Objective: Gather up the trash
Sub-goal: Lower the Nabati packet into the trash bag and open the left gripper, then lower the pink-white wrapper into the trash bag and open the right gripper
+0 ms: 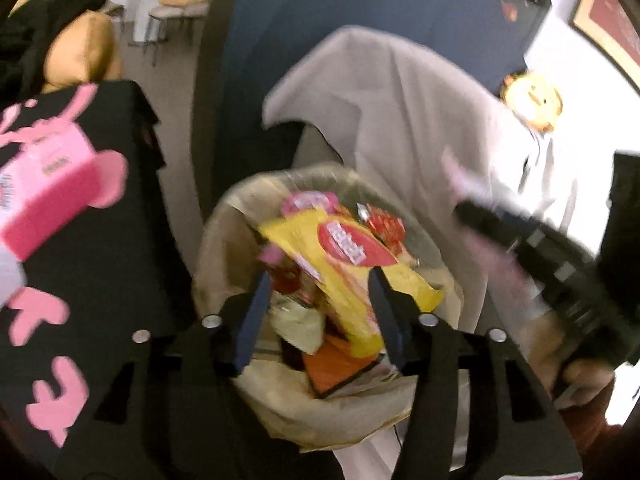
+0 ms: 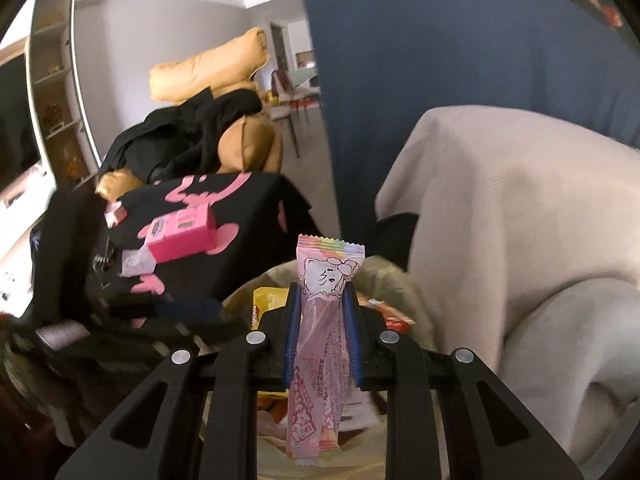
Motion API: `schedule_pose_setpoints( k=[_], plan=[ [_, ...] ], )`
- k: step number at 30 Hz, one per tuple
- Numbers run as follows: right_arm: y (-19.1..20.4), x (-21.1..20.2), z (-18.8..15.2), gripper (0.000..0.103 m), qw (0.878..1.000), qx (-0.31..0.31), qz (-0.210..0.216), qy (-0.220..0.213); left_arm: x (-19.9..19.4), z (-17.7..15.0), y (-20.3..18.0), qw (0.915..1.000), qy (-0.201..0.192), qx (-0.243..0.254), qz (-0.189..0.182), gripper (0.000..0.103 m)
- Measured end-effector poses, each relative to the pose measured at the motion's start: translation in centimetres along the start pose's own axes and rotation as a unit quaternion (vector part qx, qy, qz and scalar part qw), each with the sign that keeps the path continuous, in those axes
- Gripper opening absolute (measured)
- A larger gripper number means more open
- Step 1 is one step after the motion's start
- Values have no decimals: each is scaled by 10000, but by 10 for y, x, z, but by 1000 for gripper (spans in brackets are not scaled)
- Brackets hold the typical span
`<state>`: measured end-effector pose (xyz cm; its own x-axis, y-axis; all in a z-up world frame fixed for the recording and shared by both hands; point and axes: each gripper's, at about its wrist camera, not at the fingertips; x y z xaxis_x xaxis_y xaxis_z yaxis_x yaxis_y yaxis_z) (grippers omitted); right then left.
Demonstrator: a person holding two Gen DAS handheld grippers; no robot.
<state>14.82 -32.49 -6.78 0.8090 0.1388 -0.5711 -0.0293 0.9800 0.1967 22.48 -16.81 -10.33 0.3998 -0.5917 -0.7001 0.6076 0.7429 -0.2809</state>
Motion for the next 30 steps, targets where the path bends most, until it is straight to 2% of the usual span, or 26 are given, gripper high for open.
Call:
schedule_pose_setpoints(
  k=[6,10,13,19,26,30],
  plan=[
    [21,47,-10,21,9983,-379,-57,438,-42,2,25,9983,-346,-305,367,54],
    [16,84,-27,21,9937,-469,-388,945,-59,-6,40,9972,-373,-452,474,54],
    [8,93,-37,21,9913,-427,-577,1105,-67,-15,51,9962,-407,-489,589,55],
    [1,88,-39,21,9922,-265,-526,1102,-78,-29,78,9928,-448,-872,693,55],
    [1,68,-39,37,9947,9,-129,1018,-93,-37,94,9895,-553,-1088,770,55],
    [9,42,-36,38,9964,-93,-127,831,-106,-42,101,9876,-660,-1144,852,56]
  ],
)
Point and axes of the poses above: each gripper's, at about its wrist camera, not at the fingertips, and x roughly the way its jaws point, y to its left, z to its top, and after that the axes turned 5 degrees about x, right-handed
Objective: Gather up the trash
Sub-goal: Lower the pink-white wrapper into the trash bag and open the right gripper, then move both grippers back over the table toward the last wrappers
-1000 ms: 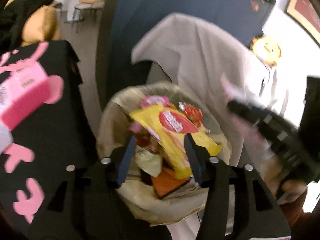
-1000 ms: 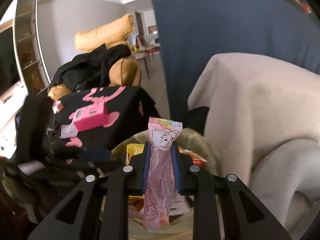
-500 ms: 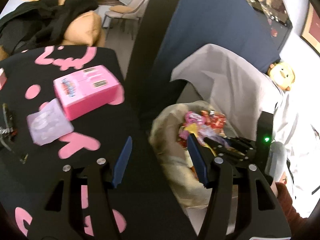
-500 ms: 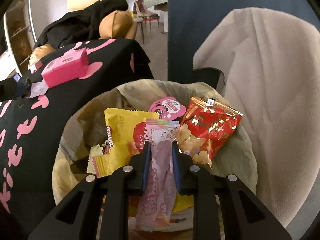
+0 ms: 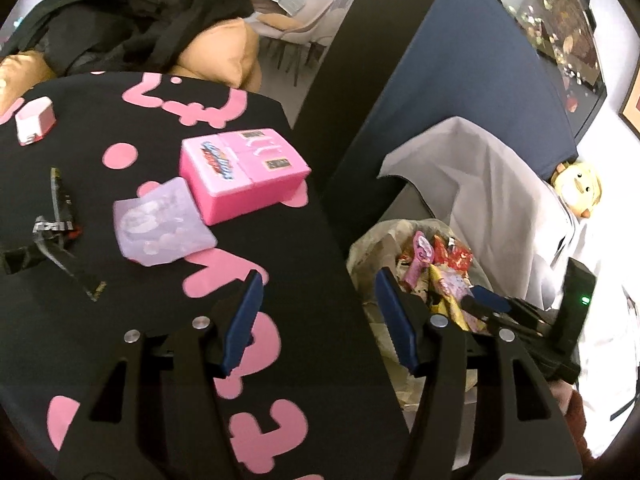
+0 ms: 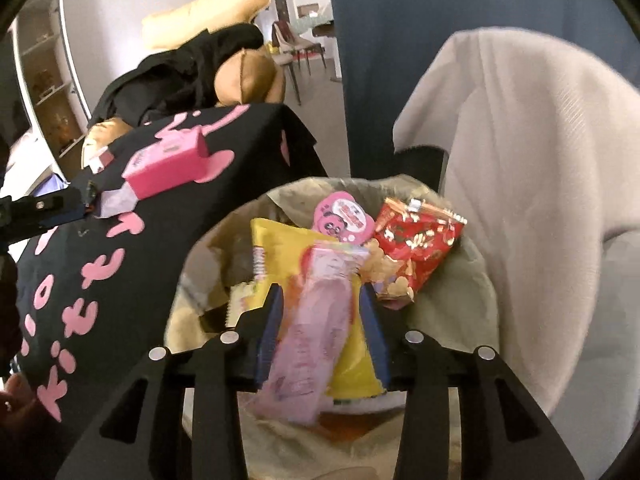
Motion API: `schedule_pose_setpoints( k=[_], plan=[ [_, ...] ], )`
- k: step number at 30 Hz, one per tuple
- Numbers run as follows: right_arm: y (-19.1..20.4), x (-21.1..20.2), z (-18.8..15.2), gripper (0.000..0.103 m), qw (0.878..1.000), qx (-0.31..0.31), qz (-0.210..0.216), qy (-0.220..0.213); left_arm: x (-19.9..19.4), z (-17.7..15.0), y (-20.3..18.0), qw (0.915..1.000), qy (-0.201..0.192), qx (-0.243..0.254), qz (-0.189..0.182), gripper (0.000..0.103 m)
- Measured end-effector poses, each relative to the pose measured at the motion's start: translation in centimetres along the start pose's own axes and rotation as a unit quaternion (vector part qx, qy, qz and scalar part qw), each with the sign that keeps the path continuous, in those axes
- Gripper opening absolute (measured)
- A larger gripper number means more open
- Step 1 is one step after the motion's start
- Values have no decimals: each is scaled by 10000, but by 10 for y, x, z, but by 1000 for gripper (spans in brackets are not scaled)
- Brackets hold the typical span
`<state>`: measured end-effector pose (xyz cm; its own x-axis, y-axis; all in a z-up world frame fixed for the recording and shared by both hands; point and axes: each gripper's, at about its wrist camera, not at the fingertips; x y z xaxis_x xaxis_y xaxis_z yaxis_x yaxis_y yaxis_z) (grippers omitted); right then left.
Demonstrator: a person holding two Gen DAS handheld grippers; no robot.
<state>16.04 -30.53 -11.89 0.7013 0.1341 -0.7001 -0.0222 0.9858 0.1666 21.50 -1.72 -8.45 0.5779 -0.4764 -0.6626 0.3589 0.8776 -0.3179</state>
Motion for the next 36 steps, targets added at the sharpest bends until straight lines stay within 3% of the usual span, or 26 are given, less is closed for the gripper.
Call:
schedule_pose_setpoints(
  k=[8,17,28,32,36],
  plan=[
    [17,-47,14,42,9988,-117,142,-449,-29,-4,32,9990,-256,-299,213,57],
    [71,-69,36,42,9946,-549,314,-826,-73,-14,77,9942,-693,-429,699,60],
    [157,-56,45,42,9873,-1292,535,-755,-110,-39,149,9845,-937,-1096,1002,60],
    [179,-49,46,42,9858,-1403,527,-761,-119,-47,165,9827,-983,-1199,1017,60],
    [192,-27,46,42,9876,-1321,692,-492,-117,-52,176,9821,-920,-1254,1064,60]
  ],
)
Point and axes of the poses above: each gripper's, at about its wrist camera, not at the fingertips, and x roughly the way its jaws point, y to its left, z to its top, and after that the axes turned 5 degrees about x, right-handed
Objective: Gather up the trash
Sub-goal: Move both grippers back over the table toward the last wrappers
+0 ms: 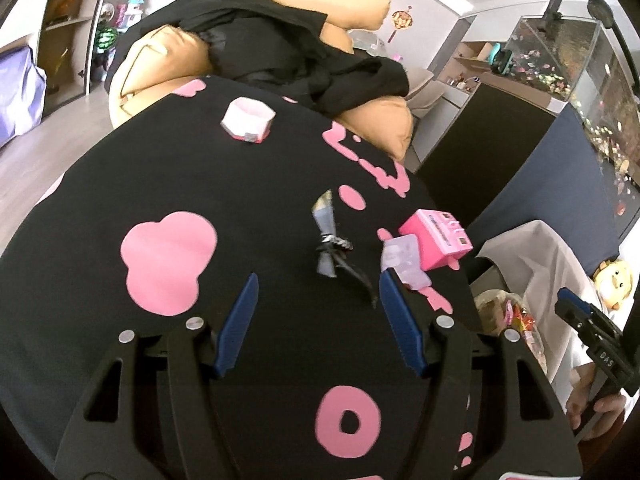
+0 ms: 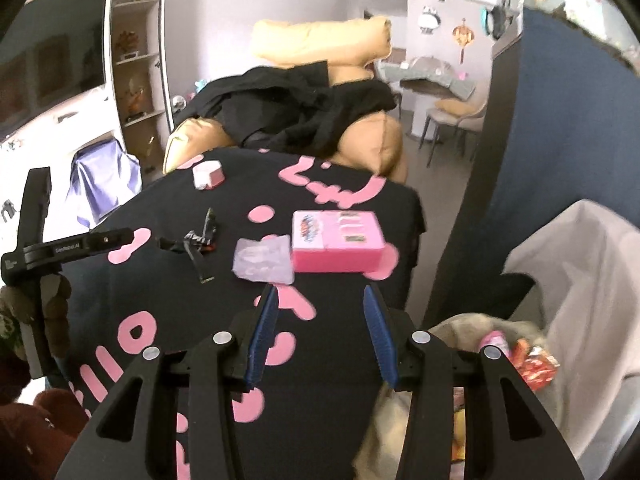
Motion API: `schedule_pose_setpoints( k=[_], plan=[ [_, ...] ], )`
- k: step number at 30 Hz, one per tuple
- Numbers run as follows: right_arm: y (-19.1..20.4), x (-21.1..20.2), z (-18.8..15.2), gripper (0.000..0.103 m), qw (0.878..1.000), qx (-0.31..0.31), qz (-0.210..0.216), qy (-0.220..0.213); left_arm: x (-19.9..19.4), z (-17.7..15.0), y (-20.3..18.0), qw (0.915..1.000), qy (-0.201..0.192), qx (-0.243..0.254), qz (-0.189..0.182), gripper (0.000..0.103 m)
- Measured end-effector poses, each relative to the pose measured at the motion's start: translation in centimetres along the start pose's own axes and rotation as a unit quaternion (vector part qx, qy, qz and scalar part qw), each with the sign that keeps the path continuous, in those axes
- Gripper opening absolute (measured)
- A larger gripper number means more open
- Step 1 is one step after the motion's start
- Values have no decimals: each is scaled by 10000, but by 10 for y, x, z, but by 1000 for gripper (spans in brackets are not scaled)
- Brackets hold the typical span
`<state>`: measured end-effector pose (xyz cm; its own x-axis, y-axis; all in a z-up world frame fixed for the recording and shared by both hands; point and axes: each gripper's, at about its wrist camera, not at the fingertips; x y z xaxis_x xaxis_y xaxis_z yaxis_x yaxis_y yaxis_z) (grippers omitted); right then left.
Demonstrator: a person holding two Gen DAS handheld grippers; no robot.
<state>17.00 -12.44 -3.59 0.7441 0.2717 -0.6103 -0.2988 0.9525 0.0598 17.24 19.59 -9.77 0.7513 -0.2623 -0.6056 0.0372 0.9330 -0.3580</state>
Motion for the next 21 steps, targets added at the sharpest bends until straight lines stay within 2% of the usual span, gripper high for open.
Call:
schedule_pose_setpoints(
  k=[5,12,15,21],
  plan=[
    [10,27,-8,42,9996,7,-90,271,13,-1,0,9998,170,130,1,60],
    [12,58,-23,42,9980,132,126,611,48,17,-28,9925,401,1138,203,60],
    [11,72,-26,42,9971,232,265,668,67,25,-38,9882,594,1395,194,60],
    [9,112,-22,42,9924,486,568,982,103,33,-44,9843,978,1454,212,60]
  ],
)
Point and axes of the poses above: each gripper's, at about its wrist camera, not at the fingertips, and x roughly the way its jaws point, y to its left, z to its top, and after that the axes turned 5 degrees about x, right-handed
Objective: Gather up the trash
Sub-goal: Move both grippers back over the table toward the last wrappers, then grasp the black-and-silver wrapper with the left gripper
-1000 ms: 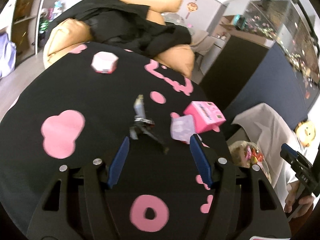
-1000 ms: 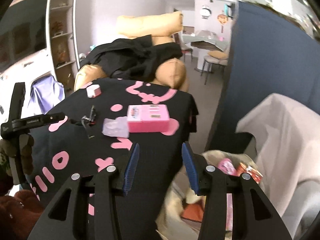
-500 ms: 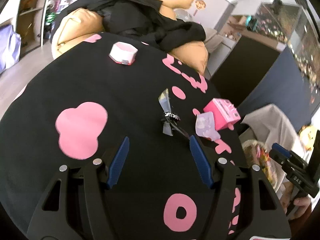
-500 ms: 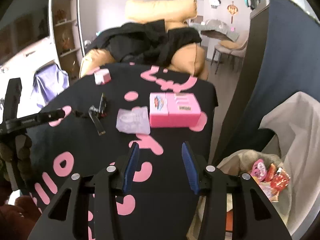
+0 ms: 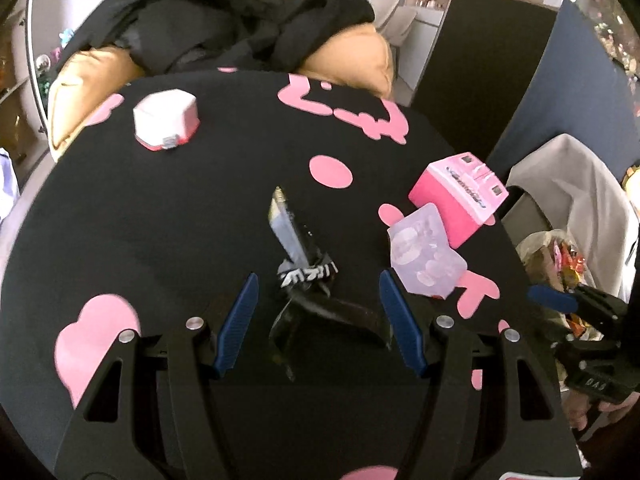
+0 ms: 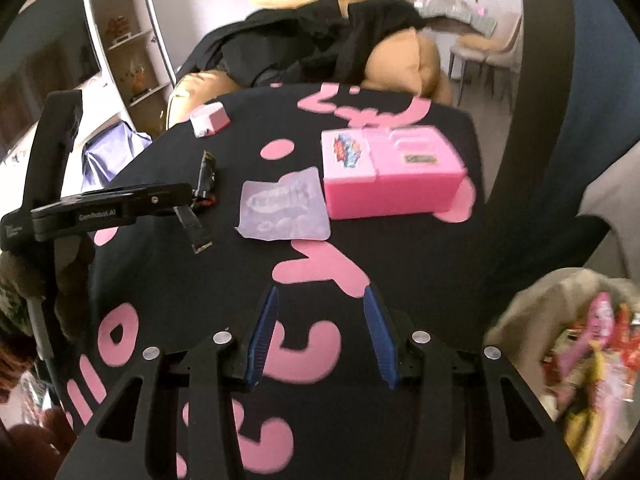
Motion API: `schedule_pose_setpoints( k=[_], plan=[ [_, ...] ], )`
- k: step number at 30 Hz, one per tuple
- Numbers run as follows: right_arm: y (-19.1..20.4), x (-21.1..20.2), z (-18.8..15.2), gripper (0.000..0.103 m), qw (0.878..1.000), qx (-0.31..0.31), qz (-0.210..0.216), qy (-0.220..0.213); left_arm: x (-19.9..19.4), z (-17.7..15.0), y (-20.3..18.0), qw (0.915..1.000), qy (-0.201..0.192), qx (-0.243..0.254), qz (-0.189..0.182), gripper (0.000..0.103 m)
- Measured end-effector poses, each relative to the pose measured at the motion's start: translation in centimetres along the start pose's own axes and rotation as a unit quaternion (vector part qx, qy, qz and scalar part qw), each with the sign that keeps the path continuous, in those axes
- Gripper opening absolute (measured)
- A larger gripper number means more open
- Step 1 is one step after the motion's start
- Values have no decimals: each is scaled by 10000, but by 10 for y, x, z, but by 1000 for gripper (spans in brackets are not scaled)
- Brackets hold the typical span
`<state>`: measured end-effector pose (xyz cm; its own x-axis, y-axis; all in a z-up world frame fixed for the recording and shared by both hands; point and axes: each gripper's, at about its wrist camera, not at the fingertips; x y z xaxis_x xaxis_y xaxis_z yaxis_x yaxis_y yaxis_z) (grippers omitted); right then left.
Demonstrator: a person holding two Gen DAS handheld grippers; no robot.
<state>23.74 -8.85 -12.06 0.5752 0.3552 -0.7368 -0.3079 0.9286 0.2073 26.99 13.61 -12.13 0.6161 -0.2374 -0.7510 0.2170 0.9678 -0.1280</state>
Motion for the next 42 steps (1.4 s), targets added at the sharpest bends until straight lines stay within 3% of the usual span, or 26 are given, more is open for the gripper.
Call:
schedule_pose_setpoints(
  k=[3,12,13,15,18,20,26,29,38,42],
  plan=[
    [2,18,9,42,9998,107,105,136,8,4,5,9998,105,-90,-129,60],
    [9,56,36,44,9973,680,169,201,-19,1,49,9979,-255,-549,-234,60],
    [11,59,39,46,9970,748,126,172,-22,0,54,9976,-288,-592,-203,60],
    [15,65,44,63,9961,856,147,151,-28,-4,67,9967,-346,-721,-118,60],
    [28,76,50,81,9956,923,77,144,-33,-10,82,9956,-334,-874,-102,60],
    [36,80,50,89,9962,855,-28,181,-34,-14,88,9948,-324,-955,-115,60],
    [59,91,46,92,9974,-2,-634,333,-39,-25,98,9920,-368,-1184,-236,60],
    [58,88,44,86,9977,-121,-585,328,-40,-28,101,9908,-370,-1275,-281,60],
    [64,59,35,40,9977,-475,-473,-36,-43,-32,92,9915,-328,-1220,-296,60],
    [62,51,34,27,9978,-539,-380,-15,-41,-29,79,9927,-288,-1093,-427,60]
  ],
)
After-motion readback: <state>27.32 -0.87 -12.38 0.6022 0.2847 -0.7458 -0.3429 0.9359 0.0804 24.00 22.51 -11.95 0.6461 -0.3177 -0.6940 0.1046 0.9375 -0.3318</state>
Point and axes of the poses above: each gripper's, at about its wrist camera, not at the fingertips, and x roughly the way its jaws point, y to its left, z to its top, and after that the axes turned 5 degrees about x, right-handed
